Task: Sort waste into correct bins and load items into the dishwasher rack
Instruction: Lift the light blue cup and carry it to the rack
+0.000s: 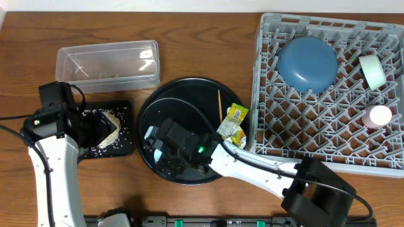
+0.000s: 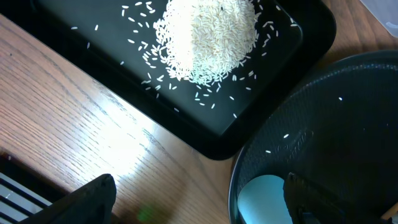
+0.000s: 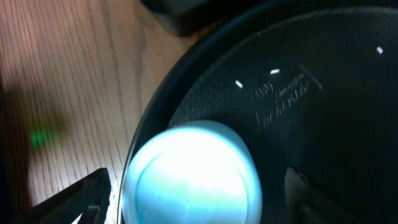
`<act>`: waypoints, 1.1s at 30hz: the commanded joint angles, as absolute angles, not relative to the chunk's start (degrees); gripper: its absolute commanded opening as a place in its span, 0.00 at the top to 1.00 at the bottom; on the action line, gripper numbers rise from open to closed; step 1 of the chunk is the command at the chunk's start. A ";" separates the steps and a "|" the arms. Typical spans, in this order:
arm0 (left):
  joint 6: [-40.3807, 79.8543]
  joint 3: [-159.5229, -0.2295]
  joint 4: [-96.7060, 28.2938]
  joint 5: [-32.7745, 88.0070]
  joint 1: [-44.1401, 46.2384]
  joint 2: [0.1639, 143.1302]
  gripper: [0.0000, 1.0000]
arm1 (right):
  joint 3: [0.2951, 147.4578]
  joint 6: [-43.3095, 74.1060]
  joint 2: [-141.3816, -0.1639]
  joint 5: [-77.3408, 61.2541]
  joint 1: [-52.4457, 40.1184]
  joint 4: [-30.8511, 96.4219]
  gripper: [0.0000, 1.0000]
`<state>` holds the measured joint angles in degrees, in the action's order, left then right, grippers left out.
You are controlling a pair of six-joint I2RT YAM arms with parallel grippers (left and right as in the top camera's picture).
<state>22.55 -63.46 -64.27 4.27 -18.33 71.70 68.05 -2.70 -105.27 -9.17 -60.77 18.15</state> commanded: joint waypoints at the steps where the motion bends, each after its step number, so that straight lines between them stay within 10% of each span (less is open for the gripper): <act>1: 23.03 -63.20 -64.45 3.60 -18.57 71.92 0.13 | 67.46 -2.17 -106.41 -9.02 -61.58 17.34 0.17; 16: 23.03 -63.20 -64.49 3.60 -18.57 71.92 0.13 | 67.51 0.25 -106.69 -8.78 -61.30 16.53 0.49; 33: 23.03 -63.20 -64.49 3.60 -18.57 71.92 0.13 | 73.91 0.12 -78.43 3.42 -34.76 34.46 0.53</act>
